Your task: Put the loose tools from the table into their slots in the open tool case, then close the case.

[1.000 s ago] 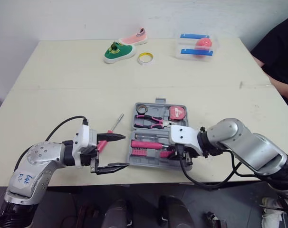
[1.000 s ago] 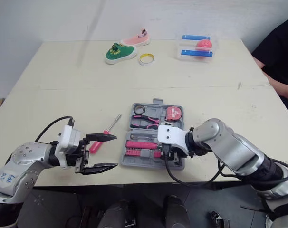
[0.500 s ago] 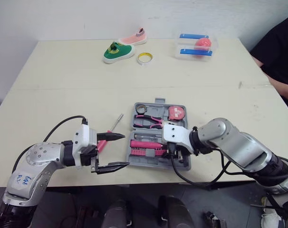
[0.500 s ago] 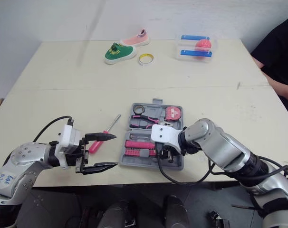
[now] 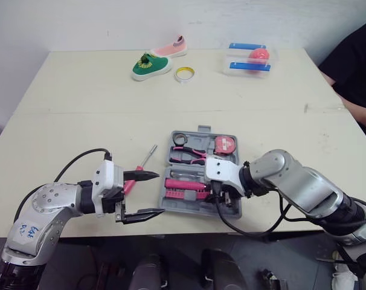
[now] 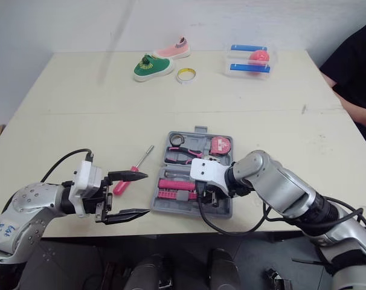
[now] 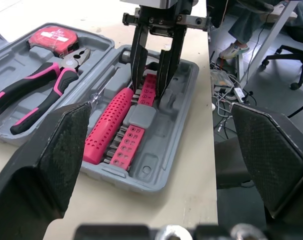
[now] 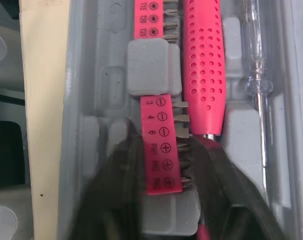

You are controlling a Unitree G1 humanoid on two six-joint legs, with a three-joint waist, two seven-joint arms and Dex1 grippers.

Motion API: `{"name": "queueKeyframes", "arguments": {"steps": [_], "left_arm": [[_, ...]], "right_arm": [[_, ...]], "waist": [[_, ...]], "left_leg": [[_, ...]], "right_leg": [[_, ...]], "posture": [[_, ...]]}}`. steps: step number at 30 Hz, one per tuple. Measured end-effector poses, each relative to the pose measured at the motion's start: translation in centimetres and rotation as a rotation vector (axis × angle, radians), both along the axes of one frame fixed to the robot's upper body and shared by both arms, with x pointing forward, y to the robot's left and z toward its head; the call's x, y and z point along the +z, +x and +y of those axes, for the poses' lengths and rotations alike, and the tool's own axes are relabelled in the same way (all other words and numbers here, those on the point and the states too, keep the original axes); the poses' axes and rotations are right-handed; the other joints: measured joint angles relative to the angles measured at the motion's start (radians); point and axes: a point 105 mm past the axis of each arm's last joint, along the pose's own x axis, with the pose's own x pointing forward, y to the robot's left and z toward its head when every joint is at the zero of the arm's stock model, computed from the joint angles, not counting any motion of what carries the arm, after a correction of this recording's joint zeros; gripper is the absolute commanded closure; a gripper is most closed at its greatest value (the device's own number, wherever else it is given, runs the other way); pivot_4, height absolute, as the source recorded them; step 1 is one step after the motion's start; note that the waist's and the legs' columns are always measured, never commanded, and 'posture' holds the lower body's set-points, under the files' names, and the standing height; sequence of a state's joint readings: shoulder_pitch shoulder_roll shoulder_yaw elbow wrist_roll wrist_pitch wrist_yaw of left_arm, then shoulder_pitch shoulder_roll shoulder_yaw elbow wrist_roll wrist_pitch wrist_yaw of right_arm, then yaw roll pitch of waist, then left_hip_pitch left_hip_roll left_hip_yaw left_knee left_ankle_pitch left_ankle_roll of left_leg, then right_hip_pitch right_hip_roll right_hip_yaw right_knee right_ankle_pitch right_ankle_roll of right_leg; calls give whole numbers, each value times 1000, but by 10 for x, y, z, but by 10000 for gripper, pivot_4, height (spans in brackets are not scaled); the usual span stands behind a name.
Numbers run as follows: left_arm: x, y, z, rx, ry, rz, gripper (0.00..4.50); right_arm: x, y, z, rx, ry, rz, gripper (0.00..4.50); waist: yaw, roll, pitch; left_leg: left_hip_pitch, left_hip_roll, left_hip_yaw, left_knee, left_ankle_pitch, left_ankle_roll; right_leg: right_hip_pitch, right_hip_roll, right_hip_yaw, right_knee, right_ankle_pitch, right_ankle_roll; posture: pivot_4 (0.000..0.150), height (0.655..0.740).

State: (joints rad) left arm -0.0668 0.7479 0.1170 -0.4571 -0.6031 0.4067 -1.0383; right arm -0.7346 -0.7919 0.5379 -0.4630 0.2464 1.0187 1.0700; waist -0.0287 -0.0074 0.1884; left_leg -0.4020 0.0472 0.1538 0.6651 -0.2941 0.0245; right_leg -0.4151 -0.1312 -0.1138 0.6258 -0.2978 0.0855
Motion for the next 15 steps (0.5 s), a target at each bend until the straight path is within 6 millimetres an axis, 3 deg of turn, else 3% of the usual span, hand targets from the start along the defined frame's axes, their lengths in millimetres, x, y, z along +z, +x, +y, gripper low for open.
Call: {"name": "queueKeyframes", "arguments": {"steps": [1,2,10,13,15], "left_arm": [[0,0,0,0,0,1,0],[0,0,0,1,0,1,0],[1,0,3,13,-1,-4,0],[1,2,5,20,-5,-5,0],[0,5,5,24,-13,0,0]], "right_arm": [[0,-3,0,8,16,23,9188],[1,-6,1,29,42,47,5782],[35,-4,-22,94,168,-7,5782],[39,-17,-15,228,398,32,12326],[33,-10,-18,245,487,-19,21688]], "waist": [[0,0,0],[1,0,0],[2,-1,-1],[3,-2,-1],[1,-2,-1]], "left_leg": [[0,0,0,0,0,0],[0,0,0,0,0,0],[0,0,-1,0,0,0],[0,-1,-2,0,0,0],[1,-1,-1,0,0,1]], "right_leg": [[0,0,0,0,0,0],[0,0,0,0,0,0],[1,0,0,-1,0,0],[2,1,-2,-1,0,0],[3,1,-5,0,0,1]], "posture": [[1500,7400],[1500,7400],[1500,7400],[1500,7400],[1500,7400]]}}
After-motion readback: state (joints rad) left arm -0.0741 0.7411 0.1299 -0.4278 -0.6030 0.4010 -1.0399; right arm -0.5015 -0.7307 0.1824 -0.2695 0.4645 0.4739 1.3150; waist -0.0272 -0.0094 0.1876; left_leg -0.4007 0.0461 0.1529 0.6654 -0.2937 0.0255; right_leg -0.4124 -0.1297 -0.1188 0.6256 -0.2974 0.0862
